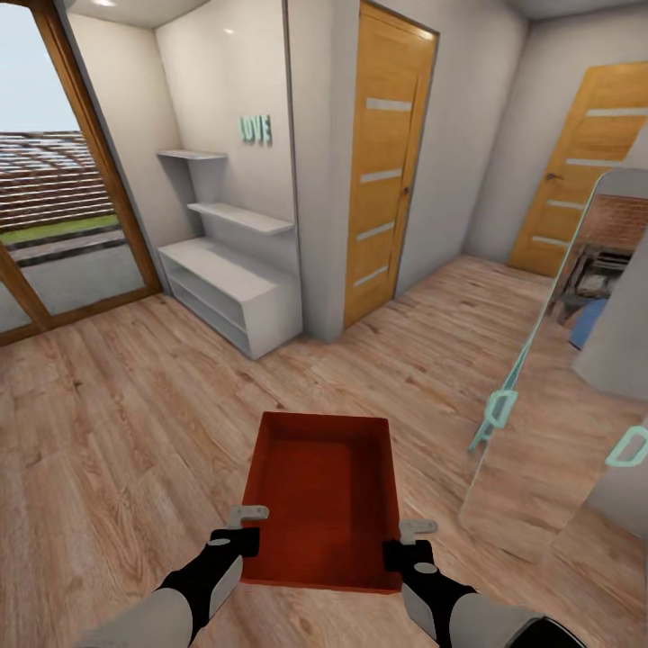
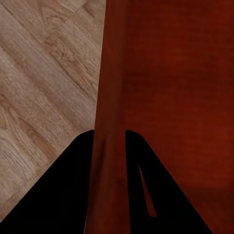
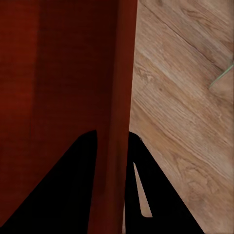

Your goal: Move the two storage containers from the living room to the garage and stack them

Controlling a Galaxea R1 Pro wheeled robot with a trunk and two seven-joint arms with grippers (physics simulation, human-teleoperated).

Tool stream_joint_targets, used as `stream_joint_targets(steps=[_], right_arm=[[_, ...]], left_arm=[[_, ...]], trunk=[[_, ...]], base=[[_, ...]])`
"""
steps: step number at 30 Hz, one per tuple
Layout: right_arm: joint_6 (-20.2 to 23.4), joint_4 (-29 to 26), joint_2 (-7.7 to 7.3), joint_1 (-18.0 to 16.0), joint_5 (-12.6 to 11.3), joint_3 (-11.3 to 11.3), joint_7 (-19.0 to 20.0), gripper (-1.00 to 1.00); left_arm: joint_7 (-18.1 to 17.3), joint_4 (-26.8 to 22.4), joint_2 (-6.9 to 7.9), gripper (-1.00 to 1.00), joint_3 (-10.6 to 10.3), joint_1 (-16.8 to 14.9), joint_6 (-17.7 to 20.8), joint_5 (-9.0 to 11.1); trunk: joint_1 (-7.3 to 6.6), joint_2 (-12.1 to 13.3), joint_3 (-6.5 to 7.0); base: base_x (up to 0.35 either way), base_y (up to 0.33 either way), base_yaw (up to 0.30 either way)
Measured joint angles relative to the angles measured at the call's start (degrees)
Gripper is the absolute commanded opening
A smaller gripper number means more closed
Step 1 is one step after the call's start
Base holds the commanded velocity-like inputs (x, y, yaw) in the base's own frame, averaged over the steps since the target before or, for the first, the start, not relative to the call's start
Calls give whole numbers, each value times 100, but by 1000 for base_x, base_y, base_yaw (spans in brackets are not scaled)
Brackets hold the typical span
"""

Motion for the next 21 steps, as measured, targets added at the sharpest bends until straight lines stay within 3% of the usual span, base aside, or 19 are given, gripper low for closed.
stream_joint_targets(steps=[21], right_arm=[[1,3,1,1,-9,8,0,-100]], left_arm=[[-3,5,0,-100,8,0,0,-8]], trunk=[[0,0,0]], base=[[322,0,0]])
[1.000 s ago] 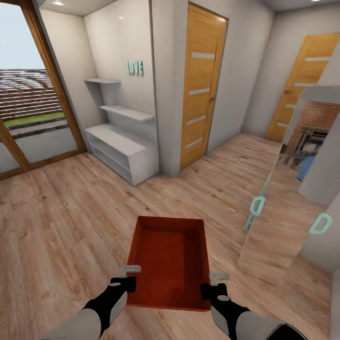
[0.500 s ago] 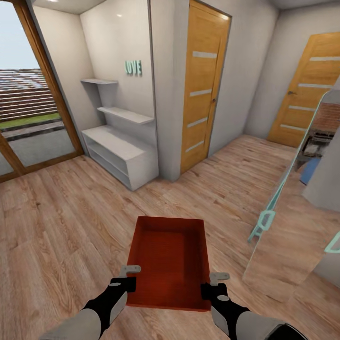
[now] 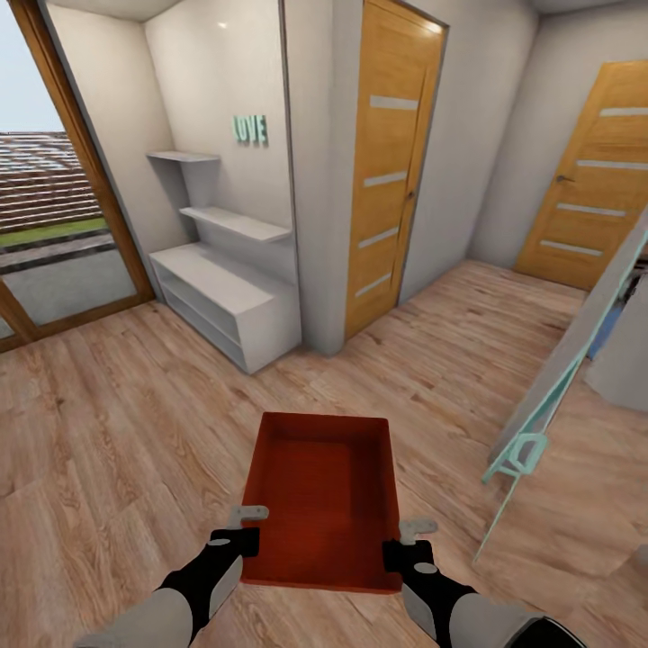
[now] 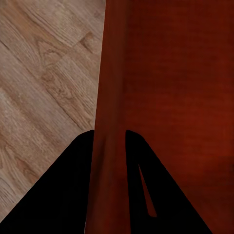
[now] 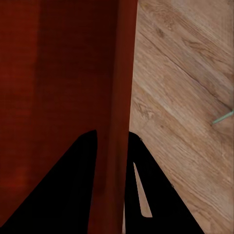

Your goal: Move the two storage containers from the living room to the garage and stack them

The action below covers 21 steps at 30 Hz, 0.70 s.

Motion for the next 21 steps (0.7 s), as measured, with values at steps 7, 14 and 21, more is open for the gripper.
stream_joint_targets(steps=[7,14,21], right_arm=[[0,-1,7,2,2,-2,-11,-100],[0,1,10,3,-1,-1,-14,-100],[-4,1,12,4,-7,5,-21,-100]], left_arm=[[-10,1,8,-100,-3,0,0,3],[-16,7,10,-100,0,-3,0,-2],[-21,2,11,-100,5,-3,1,-17]], trunk=[[0,0,0],[0,0,0],[0,0,0]], base=[[322,0,0],[322,0,0],[322,0,0]])
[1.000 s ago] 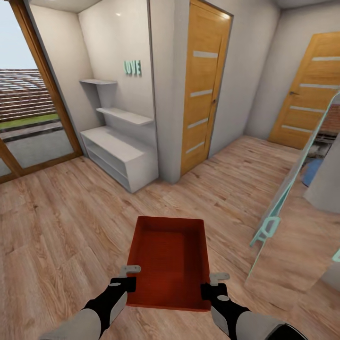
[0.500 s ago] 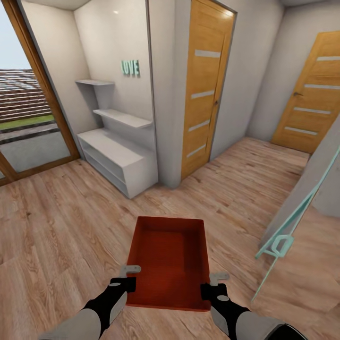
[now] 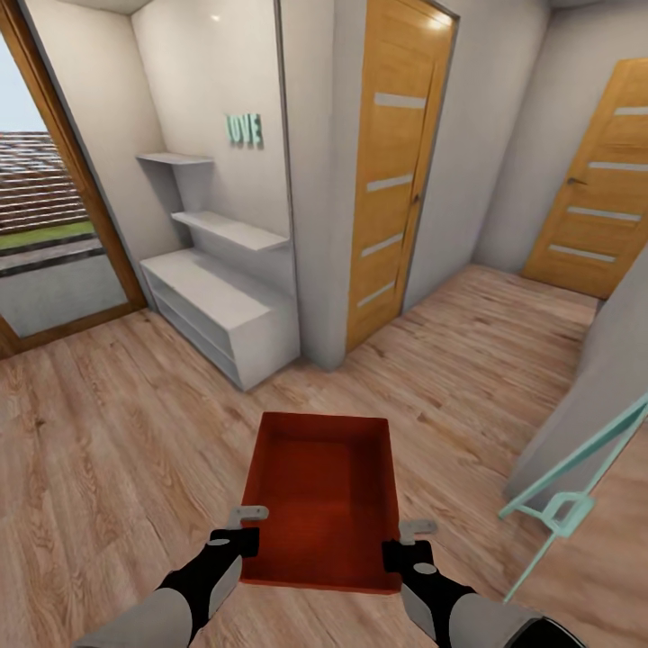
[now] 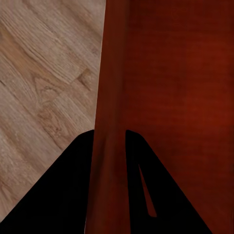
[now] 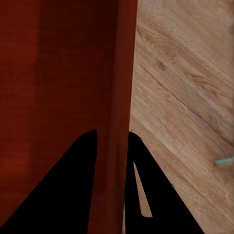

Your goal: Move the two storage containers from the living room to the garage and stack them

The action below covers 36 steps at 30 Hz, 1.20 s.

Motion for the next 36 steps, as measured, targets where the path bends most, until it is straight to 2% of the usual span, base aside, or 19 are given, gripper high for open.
stream_joint_targets(steps=[8,25,27,36], right_arm=[[14,-3,1,0,2,4,-5,-100],[31,-4,-18,-3,-12,23,20,-100],[29,-3,-53,-1,-11,9,69,-100],[33,-3,-39,-3,-10,18,52,-100]], left_arm=[[-3,7,1,-100,3,-1,1,0],[30,15,-20,-100,9,0,1,1],[72,16,-58,-100,32,1,4,-32],[66,17,-42,-100,7,2,3,1]], trunk=[[0,0,0],[0,0,0],[0,0,0],[0,0,0]], base=[[322,0,-31],[322,0,-270],[322,0,-78],[322,0,-9]])
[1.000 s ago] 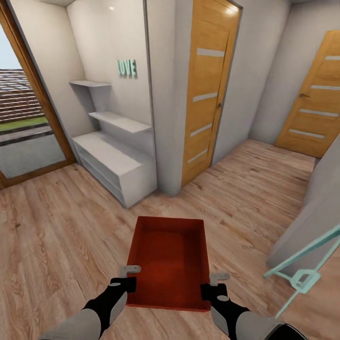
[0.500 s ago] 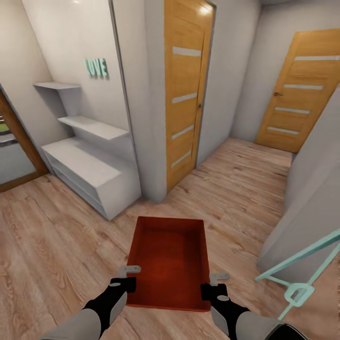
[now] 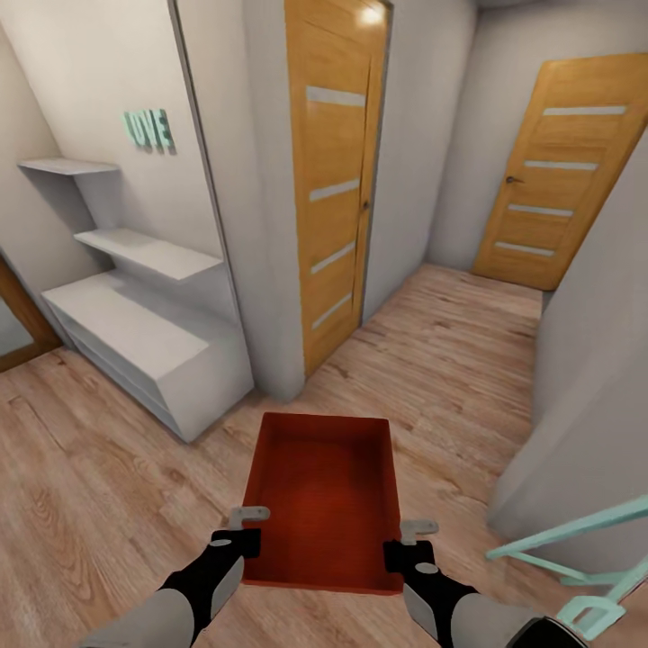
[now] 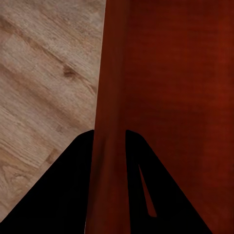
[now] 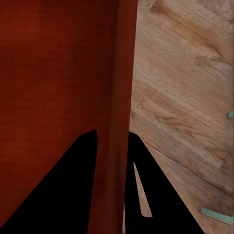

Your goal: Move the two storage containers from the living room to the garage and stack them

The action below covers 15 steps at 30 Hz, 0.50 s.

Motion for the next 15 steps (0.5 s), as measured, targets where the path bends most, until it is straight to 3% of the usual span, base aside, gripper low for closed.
stream_joint_targets(steps=[15], right_arm=[[2,0,-1,-1,0,1,1,-100]], left_arm=[[0,0,-1,-100,3,0,0,-2]], trunk=[[0,0,0]], base=[[322,0,0]])
